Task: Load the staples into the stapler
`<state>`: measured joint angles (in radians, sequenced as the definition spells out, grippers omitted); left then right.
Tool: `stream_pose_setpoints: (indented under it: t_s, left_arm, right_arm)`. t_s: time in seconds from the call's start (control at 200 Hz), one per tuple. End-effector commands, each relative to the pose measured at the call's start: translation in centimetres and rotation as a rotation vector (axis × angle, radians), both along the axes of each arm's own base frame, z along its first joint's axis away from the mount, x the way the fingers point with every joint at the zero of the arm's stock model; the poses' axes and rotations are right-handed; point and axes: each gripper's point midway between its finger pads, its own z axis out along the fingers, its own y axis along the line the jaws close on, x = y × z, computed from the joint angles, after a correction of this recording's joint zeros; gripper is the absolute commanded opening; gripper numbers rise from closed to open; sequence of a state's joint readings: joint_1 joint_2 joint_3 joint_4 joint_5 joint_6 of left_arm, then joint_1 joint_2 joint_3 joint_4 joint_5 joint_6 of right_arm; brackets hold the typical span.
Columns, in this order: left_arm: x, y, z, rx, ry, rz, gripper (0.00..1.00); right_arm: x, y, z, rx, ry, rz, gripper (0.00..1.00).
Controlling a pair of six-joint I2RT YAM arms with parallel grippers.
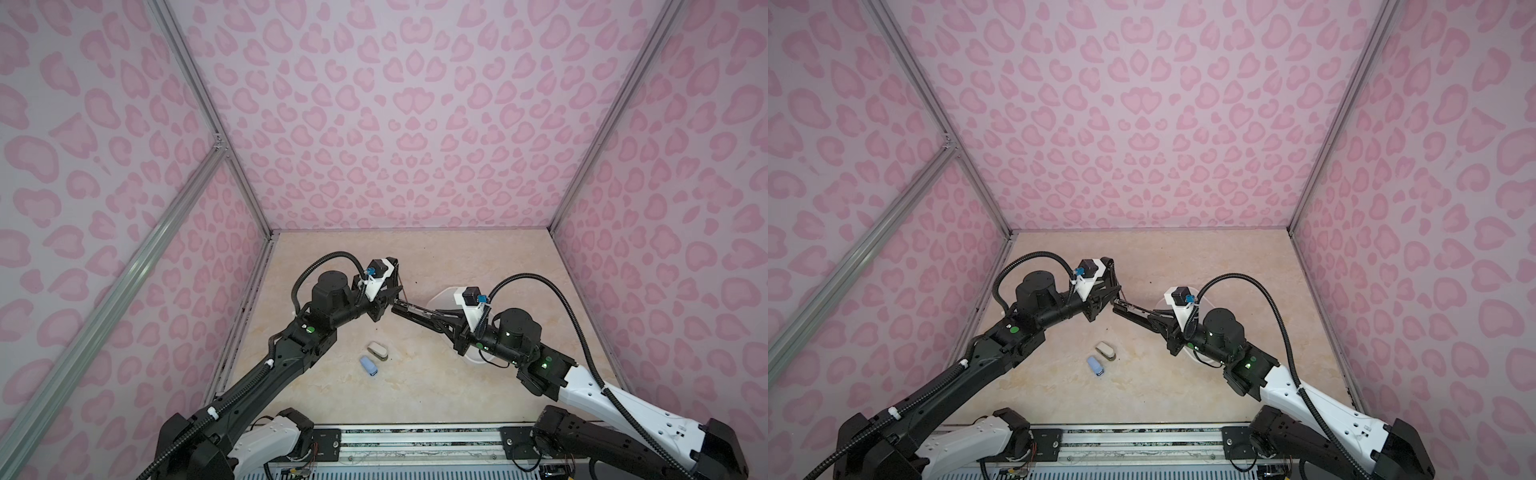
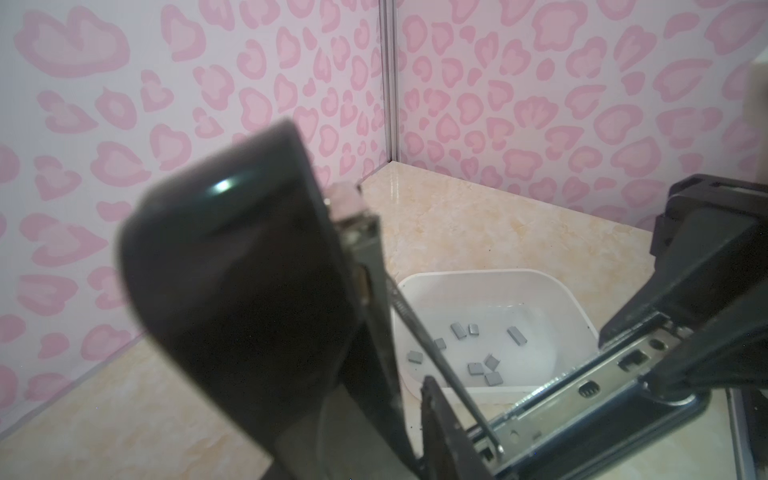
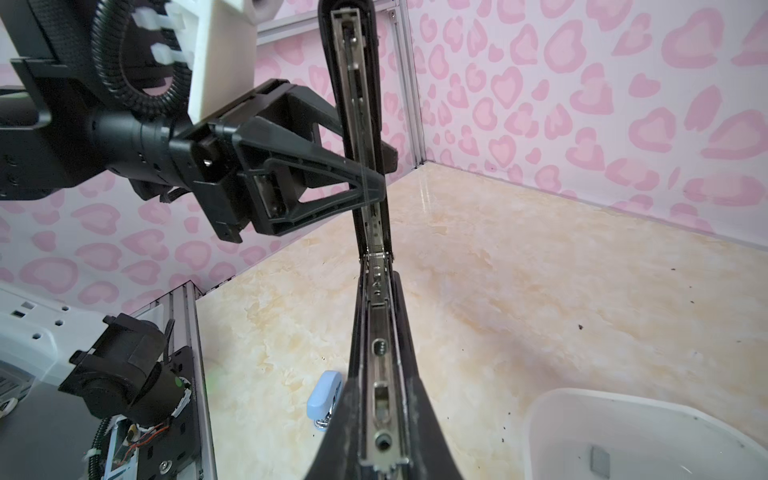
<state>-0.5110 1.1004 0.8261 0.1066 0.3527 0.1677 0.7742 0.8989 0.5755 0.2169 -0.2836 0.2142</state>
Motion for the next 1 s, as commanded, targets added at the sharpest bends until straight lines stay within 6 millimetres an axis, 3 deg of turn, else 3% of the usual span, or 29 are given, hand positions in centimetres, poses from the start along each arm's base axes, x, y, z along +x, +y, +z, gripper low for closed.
stream_pose_setpoints:
  t_s: [0.0, 0.055, 0.31, 0.53, 0.66, 0.82, 0.995]
  left_arm:
    - [4.0, 4.8, -0.2, 0.084, -0.038, 0.276, 0.35]
    - [4.3, 5.3, -0.2, 0.068, -0.021, 0.298, 0.40]
    - [5.7, 8.5, 0.4, -0.017, 0.080, 0.470, 0.45]
    - [5.5, 7.8, 1.0, -0.090, 0.117, 0.443, 0.48]
    - [4.4, 7.8, 2.0, -0.146, 0.108, 0.425, 0.48]
    - [2.1, 8.5, 3.7, -0.225, 0.093, 0.415, 0.49]
    - [0.1, 10.6, 2.1, -0.321, 0.212, 0.521, 0.58]
  right_arm:
    - [1.7, -1.9, 0.5, 0.024, -0.008, -0.143, 0.00]
    - [1.7, -2.0, 0.6, 0.027, -0.013, -0.145, 0.00]
    - [2.2, -3.2, 0.7, 0.018, -0.025, -0.210, 0.00]
    - [1.5, -2.6, 1.3, 0.054, -0.041, -0.162, 0.00]
    - [1.2, -2.3, 1.1, 0.052, -0.045, -0.161, 0.00]
    - [0.3, -0.6, -0.7, 0.040, -0.055, -0.209, 0.00]
    - [1.0, 0.6, -3.5, -0.005, -0.048, -0.268, 0.00]
